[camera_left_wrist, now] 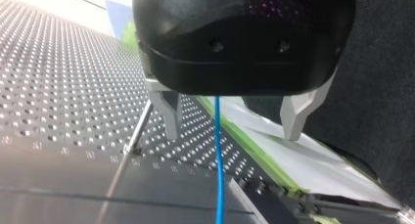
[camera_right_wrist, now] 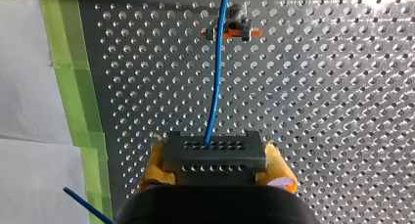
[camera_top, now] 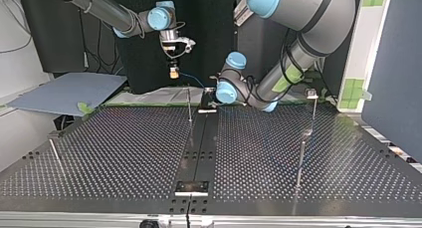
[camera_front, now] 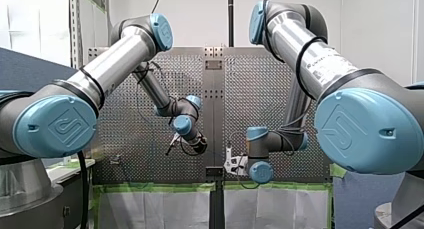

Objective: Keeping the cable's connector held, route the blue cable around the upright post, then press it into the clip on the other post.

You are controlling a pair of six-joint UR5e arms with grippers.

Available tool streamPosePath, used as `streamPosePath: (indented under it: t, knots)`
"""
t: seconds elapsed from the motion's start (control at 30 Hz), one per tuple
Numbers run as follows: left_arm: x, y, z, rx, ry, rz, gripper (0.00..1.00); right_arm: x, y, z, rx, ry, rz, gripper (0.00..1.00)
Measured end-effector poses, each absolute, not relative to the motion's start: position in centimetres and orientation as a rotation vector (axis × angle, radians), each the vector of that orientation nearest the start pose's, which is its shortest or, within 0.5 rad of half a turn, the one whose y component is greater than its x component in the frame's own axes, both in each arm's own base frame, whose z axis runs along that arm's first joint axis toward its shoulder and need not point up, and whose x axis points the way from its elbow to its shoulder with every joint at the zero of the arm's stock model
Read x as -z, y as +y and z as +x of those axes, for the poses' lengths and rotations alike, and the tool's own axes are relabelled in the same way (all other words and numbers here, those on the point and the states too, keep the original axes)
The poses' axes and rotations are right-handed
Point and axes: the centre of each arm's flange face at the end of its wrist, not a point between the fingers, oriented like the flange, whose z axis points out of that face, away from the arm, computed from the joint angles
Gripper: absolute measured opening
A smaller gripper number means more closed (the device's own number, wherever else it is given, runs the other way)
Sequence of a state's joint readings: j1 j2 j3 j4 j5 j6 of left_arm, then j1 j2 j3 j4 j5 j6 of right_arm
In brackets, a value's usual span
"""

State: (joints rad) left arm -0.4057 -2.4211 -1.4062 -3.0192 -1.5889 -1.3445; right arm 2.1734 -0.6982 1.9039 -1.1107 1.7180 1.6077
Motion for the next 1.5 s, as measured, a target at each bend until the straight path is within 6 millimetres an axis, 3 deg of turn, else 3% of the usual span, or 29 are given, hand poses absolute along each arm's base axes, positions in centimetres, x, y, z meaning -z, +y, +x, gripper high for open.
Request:
streamPosePath:
  t: [0.6, 1.1, 1.5]
  knots:
    - [-5.5, -40.3, 52.3, 0.165, 2.062, 0.747, 0.99, 3.9, -39.0, 41.3, -1.508, -1.020, 1.619, 0.00]
    - [-5.6, -43.1, 51.0, 0.237, 2.049, 0.627, 0.99, 3.8, -38.8, 41.9, -1.548, -0.985, 1.660, 0.00]
    - [-4.5, -42.5, 49.6, 0.190, 2.088, 0.589, 0.99, 3.8, -38.8, 41.9, -1.541, -0.990, 1.665, 0.00]
